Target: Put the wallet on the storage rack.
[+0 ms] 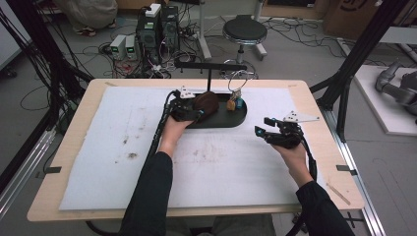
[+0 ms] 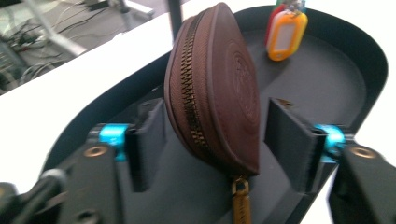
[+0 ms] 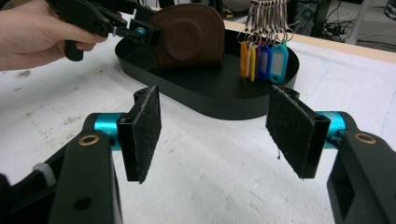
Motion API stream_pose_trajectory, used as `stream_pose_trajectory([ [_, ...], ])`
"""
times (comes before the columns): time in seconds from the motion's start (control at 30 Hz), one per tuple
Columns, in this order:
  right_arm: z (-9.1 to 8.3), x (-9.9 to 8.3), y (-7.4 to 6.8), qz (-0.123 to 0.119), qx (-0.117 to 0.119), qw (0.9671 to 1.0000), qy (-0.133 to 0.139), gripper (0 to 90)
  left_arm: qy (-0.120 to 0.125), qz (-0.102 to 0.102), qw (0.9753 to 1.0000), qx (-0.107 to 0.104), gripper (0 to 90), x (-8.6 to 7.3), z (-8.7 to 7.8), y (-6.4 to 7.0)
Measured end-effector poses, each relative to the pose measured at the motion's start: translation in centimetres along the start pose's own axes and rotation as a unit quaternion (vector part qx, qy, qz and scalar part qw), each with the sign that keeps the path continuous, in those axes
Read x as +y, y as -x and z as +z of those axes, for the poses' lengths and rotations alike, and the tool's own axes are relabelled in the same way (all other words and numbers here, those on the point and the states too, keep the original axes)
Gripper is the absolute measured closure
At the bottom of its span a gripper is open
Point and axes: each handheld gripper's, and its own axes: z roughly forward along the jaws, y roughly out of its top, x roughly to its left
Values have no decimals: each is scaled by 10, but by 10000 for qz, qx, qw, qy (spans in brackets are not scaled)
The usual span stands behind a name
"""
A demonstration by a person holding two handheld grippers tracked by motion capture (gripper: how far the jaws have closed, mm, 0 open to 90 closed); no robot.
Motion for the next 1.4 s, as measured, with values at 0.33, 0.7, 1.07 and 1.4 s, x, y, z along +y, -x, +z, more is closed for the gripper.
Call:
stream_pose_trajectory([
  [0.33, -1, 0, 1, -14, -18, 10000, 14, 366, 740, 74, 9972, 20, 292, -6, -57, 1],
  [0.7, -6, 0, 4, 20, -99, 9999, 71, 362, 1257, 99, 9915, -308, 285, -32, -127, 18],
  [1.07, -7, 0, 6, 39, -139, 9998, 147, 325, 1444, -253, 9889, -233, 254, -76, -168, 8],
  [1.4, -4, 0, 9, 53, -176, 9998, 112, 278, 1506, -431, 9875, -179, 242, -92, -173, -8],
])
